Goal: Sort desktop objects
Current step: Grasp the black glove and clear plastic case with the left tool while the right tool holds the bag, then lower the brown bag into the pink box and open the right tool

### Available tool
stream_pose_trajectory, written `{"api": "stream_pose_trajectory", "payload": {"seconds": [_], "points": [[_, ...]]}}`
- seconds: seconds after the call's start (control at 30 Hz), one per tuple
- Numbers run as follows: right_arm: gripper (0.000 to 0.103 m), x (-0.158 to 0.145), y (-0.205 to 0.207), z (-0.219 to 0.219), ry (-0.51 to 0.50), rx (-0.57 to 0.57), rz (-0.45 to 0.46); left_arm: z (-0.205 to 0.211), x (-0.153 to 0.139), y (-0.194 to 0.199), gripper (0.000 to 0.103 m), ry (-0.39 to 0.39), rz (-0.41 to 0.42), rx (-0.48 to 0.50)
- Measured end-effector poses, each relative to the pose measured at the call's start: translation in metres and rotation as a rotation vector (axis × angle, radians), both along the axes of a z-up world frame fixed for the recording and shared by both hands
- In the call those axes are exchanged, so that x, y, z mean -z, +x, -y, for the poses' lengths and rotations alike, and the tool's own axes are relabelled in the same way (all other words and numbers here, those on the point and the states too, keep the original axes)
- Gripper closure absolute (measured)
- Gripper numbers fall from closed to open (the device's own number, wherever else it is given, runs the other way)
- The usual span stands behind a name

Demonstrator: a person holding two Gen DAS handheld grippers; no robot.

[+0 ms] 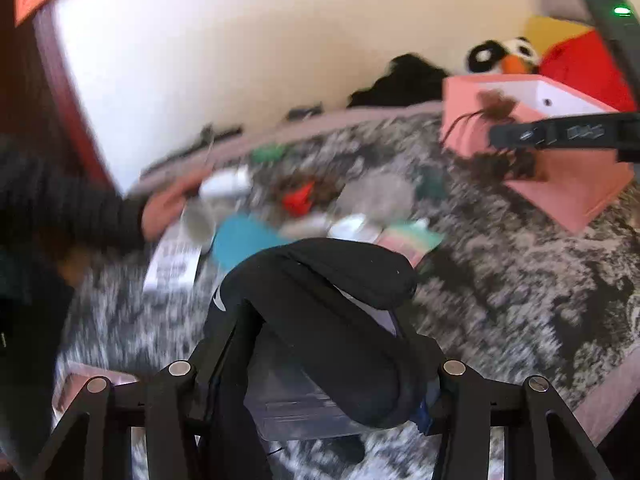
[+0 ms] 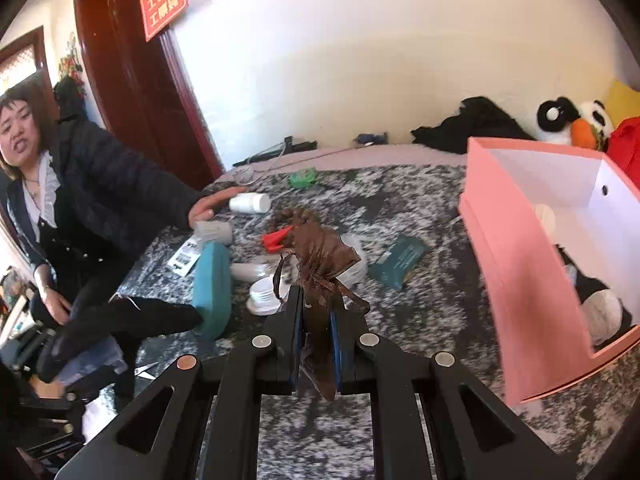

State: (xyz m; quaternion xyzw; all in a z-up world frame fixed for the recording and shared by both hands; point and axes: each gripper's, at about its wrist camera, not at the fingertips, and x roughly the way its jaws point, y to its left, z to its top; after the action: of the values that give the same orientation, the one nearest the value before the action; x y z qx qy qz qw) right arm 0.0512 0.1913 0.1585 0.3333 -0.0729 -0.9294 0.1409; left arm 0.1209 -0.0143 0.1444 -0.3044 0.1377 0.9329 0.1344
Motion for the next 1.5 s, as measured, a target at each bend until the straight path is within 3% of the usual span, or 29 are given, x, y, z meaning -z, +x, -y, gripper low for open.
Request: {"api": "stream_pose_trajectory", "payload": {"seconds": [0.23,0.47,0.6,0.93,1.13,1.33,1.4,1.43,1.47,1.5], "points": [[0.09,-0.009,0.004,-0.034,-0.051,0.053,-0.011,-0.039,-0.028,-0.021,0.046,0.015,-0.056,0.08],[0.09,-0.002,-0.001,-0.032,-0.023,0.037,0.019,-0.032,0.01,-0.027,0.045,0.024,0.019,0.05],[0.09,-0.004,0.001,-0.017,0.047,0.032,-0.012,-0.02,0.029,-0.025,0.045,0.007,0.025,0.013],[0.091,-0.022,0.017,-0.002,0.244,0.118,-0.126,-0.004,0.038,-0.018,0.045,0.035,0.021,-0.02],[0.091,-0.058,0.02,-0.063,0.176,0.26,-0.181,-0.003,0.041,-0.017,0.045,0.057,0.026,-0.01],[0.089,-0.063,0.006,-0.146,0.046,0.412,-0.126,-0.006,0.04,-0.016,0.045,0.053,0.026,-0.001],[0.085,-0.058,-0.004,-0.161,0.044,0.431,-0.088,-0.01,0.037,-0.016,0.045,0.048,0.027,0.003],[0.073,-0.053,-0.01,-0.168,0.044,0.442,-0.055,-0.012,0.036,-0.016,0.045,0.044,0.025,0.007],[0.047,-0.047,-0.016,-0.176,0.037,0.453,-0.025,-0.014,0.034,-0.016,0.045,0.04,0.022,0.011],[0.036,-0.042,-0.02,-0.183,0.017,0.467,-0.004,-0.017,0.032,-0.016,0.045,0.036,0.019,0.015]]}}
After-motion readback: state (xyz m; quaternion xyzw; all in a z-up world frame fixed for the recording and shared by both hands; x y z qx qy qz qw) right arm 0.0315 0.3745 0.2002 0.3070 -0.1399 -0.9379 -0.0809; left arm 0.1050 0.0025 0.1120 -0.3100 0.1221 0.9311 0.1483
